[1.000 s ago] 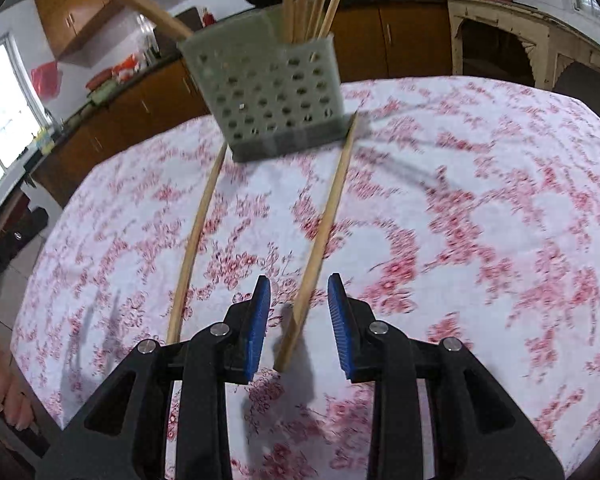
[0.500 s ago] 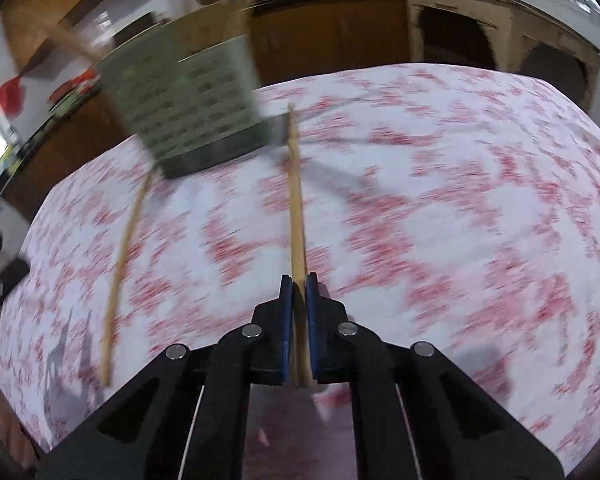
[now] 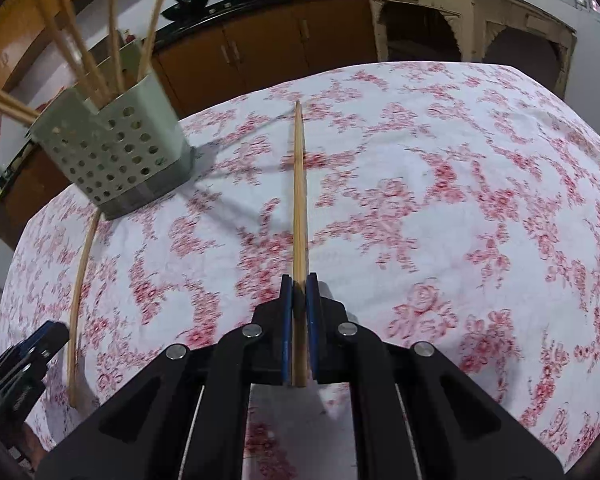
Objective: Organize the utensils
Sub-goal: 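Lower both tools toward the remaining chopsticks and close the right tool on one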
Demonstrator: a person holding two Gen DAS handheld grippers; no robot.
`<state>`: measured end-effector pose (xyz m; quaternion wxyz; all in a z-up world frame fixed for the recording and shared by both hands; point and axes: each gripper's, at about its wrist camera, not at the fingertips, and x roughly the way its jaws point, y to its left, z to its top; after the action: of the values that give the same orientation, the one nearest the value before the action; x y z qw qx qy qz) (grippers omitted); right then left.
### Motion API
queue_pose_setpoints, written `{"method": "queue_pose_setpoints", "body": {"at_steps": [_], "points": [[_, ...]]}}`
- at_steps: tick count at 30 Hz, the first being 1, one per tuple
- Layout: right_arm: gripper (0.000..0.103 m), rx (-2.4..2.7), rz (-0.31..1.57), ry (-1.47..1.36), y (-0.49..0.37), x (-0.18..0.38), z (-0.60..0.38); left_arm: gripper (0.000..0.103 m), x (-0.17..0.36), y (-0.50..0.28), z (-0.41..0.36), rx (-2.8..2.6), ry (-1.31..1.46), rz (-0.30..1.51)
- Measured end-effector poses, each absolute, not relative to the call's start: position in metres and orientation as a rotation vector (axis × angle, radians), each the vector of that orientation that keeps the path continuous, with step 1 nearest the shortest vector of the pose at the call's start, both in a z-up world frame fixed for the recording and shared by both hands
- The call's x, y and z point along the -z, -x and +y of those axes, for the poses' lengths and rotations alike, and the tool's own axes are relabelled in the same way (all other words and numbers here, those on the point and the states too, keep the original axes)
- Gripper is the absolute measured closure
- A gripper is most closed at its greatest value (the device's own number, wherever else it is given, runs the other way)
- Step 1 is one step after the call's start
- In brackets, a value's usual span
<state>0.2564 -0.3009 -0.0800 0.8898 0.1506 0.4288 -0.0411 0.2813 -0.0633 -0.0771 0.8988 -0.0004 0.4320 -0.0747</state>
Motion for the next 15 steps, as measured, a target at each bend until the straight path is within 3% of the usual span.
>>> {"method": "queue_pose_setpoints", "body": {"at_steps": [3, 15], "points": [[0.095, 0.037, 0.894, -0.282, -0.258, 0.079, -0.289, 0.095, 0.082, -0.285, -0.056, 0.120, -0.001, 0.902], [0.095, 0.015, 0.878, -0.172, -0.273, 0.077, -0.267, 0.094, 0.077, -0.308, -0.002, 0.100, -0.004, 0.911]]}}
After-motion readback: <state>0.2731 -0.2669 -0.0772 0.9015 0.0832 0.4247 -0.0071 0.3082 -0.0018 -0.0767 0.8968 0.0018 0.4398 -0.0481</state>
